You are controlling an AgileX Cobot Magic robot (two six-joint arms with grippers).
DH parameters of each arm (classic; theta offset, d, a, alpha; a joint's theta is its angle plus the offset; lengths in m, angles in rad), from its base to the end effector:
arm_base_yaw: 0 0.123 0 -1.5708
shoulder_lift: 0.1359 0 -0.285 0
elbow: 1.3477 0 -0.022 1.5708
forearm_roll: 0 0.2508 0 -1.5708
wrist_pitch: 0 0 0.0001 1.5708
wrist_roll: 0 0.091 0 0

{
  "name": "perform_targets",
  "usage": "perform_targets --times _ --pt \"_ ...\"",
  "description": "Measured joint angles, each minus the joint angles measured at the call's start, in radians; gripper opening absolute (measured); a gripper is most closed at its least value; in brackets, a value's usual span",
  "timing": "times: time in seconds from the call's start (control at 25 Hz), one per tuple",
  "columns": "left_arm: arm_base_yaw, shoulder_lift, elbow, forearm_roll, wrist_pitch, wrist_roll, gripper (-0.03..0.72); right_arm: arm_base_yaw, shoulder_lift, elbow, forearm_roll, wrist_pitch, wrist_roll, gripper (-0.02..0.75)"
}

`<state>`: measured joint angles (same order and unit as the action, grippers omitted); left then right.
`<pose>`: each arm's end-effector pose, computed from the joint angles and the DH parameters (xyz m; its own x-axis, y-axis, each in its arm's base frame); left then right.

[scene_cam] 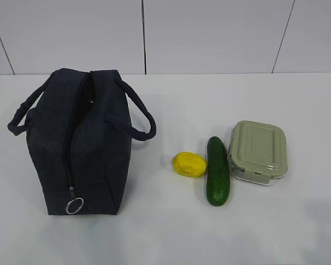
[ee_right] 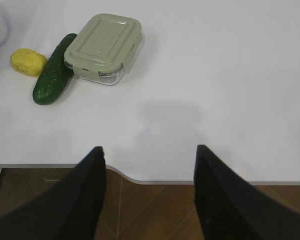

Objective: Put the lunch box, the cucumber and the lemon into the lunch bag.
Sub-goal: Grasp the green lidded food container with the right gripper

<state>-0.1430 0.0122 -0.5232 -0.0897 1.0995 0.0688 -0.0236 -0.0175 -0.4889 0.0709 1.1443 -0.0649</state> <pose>-0.0084 -0.0061 0.2809 -0.4681 0.0956 -0.8785 0.2246 0.9744 -0.0137 -0.0099 0.0061 0.2677 -0.5209 -0.0232 -0.8533 -0.0500 0.9987 0.0034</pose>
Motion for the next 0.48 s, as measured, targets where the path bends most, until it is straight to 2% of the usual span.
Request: perform_targets --times 0.48 --pt "0.0 0.0 0.0 0.0 0.0 0.0 0.218 0.0 0.0 0.0 0.014 0.002 0.0 0.421"
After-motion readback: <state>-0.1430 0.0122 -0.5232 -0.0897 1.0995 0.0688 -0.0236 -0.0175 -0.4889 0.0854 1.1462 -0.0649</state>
